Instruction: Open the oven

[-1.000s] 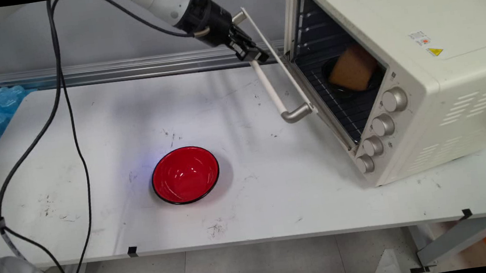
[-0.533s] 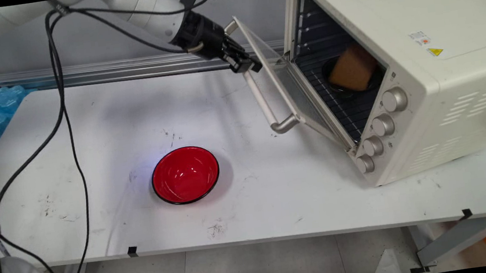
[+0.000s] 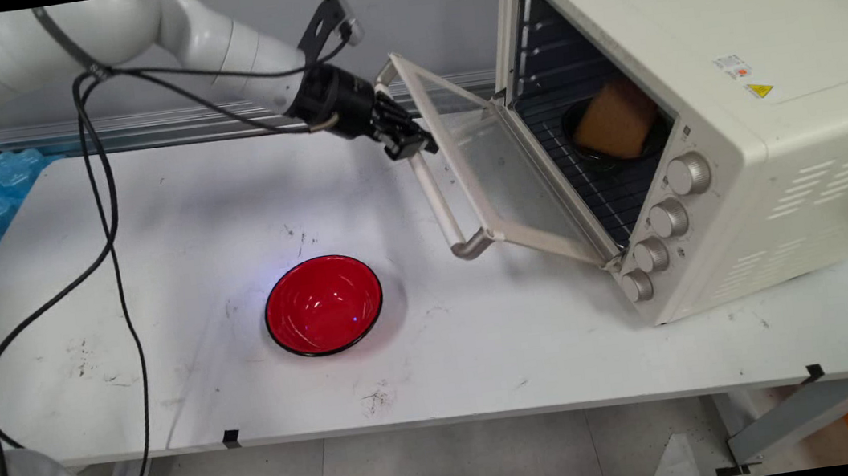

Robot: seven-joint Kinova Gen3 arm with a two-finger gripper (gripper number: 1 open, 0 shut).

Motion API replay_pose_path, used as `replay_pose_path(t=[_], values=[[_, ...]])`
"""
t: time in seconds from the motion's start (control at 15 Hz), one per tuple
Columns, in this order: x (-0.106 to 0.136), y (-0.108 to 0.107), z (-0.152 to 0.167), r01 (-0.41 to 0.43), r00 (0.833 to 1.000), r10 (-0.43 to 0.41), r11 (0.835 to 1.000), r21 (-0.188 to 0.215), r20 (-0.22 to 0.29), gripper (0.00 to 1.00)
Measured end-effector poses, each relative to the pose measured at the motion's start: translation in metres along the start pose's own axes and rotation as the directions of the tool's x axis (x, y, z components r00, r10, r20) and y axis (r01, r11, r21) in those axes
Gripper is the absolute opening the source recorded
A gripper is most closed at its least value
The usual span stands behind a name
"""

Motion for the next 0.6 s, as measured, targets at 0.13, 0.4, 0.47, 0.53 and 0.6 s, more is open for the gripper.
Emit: replay_pose_path(t=[0.13,0.4,0.47,0.53,0.6], values=[[-0.013,0.000,0.002,-0.010,1.000,0.010,1.000,-0.003,-0.005,0.00],[-0.036,0.001,0.004,-0.030,0.999,0.030,1.000,-0.008,-0.013,0.00],[-0.041,0.001,0.004,-0.035,0.999,0.035,0.999,-0.010,-0.014,0.00],[-0.046,0.001,0.003,-0.040,0.999,0.039,0.999,-0.010,-0.016,0.00],[-0.051,0.001,0.002,-0.044,0.999,0.044,0.999,-0.011,-0.017,0.00]])
